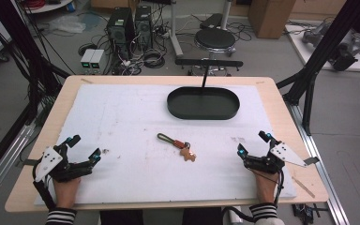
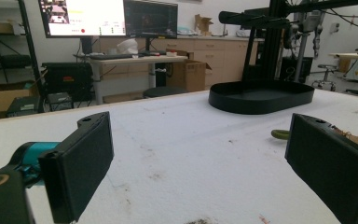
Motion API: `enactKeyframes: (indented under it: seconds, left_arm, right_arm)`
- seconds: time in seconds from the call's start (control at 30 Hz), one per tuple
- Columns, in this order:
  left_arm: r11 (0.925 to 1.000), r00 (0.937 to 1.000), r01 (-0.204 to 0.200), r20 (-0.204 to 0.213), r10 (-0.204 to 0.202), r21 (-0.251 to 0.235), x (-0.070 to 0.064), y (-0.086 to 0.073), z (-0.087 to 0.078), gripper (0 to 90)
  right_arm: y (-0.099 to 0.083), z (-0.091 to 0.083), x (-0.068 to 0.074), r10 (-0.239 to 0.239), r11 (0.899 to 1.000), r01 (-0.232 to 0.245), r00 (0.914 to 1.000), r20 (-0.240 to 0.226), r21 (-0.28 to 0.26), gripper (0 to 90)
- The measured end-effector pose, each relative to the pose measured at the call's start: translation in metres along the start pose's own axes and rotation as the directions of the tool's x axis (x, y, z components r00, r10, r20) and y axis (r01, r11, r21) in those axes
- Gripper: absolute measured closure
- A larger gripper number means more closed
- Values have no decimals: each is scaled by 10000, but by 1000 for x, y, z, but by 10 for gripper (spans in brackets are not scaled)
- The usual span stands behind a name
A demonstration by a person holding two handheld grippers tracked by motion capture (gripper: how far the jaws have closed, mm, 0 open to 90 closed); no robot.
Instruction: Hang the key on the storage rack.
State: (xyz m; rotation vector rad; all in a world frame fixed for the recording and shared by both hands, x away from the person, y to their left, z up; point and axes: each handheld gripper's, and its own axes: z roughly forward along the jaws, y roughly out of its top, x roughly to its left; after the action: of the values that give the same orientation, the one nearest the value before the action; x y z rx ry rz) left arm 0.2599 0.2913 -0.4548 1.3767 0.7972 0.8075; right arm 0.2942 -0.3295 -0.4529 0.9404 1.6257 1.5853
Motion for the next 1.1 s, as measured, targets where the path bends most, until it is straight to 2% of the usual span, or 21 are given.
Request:
enactKeyframes:
  seconds: [0.43,0.6,0.77,0.9,0.97,1.1]
  left_arm:
    - [10000,10000,68,-30,-68,22,1,0,0,82]
    - [9999,9999,100,-8,-100,51,1,0,1,82]
    - [10000,10000,69,-2,-69,45,1,0,1,82]
    - [10000,10000,92,1,-92,31,1,0,1,82]
    - [10000,10000,66,-10,-66,42,1,0,1,82]
    - [10000,10000,70,-10,-70,42,1,0,1,82]
  right_arm:
    - [0,1,1,1,10000,-1,10000,43,67,5]
    - [1,2,1,-234,9997,235,9997,-38,23,5]
    - [3,5,-1,42,9994,-38,9999,-117,353,5]
    - [11,8,-4,176,9989,-172,9998,-107,438,5]
    - [20,12,-5,251,9978,-225,9989,-392,631,5]
    - [35,21,-3,90,9946,3,9959,-898,1038,5]
